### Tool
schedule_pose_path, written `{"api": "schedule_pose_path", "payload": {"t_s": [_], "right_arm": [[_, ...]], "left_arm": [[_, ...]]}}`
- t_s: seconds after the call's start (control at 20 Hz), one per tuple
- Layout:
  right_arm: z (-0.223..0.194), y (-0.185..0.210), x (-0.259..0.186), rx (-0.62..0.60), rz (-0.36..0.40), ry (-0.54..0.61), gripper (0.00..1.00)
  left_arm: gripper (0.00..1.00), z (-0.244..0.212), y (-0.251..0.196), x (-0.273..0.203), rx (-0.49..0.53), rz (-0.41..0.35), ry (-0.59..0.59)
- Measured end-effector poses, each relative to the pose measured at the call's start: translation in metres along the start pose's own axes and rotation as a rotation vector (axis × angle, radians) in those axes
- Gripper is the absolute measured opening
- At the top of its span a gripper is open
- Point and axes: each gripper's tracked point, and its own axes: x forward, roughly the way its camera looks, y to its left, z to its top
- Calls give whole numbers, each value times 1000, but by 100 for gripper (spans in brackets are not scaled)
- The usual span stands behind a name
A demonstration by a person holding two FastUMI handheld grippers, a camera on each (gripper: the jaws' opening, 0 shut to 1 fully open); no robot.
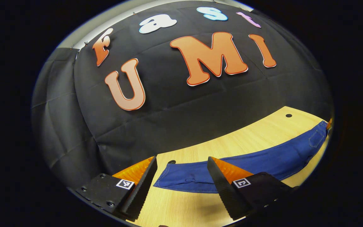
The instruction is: Grasp the waist and the cuffs of the jeans and fold them to make the two legs overlap; first hold the waist and fold one-third of the jeans toward the cuffs, then hold the cuffs and fold the remaining one-third in the same direction to finish folding.
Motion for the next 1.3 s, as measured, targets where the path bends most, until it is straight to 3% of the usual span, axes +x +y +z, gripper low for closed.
{"api": "schedule_pose_path", "payload": {"t_s": [0.15, 0.25, 0.35, 0.5, 0.55, 0.75, 0.85, 0.9, 1.1, 1.3], "right_arm": [[4, 21, 21, 11, -6, -15, 98], [-3, 9, 30, -86, -130, -42, 94], [-4, 10, 37, -113, -140, -50, 68], [5, 41, 39, 203, 42, -81, 27], [8, 46, 37, 283, 72, -89, 23], [21, 57, 23, 241, 102, -152, 22], [31, 79, 12, 203, 141, -180, 8], [33, 88, 1, 171, 149, -185, 9], [37, 175, -37, 1, 205, -226, 9], [15, 277, -57, -152, 268, -230, 9]], "left_arm": [[98, -3, 3, 7, 10, 4, 12], [98, -8, 2, 13, 10, 4, 28], [100, -13, 0, 21, 15, -4, 50], [98, -13, -1, 24, 23, -12, 49], [98, -11, 2, 24, 23, -9, 42], [98, -13, 20, 19, 22, 1, 32], [100, -14, 31, 17, -5, -2, 24], [98, -18, 36, 17, -18, -4, 27], [98, -29, 64, 17, -51, -3, 26], [98, -46, 101, 19, -91, 14, 29]]}}
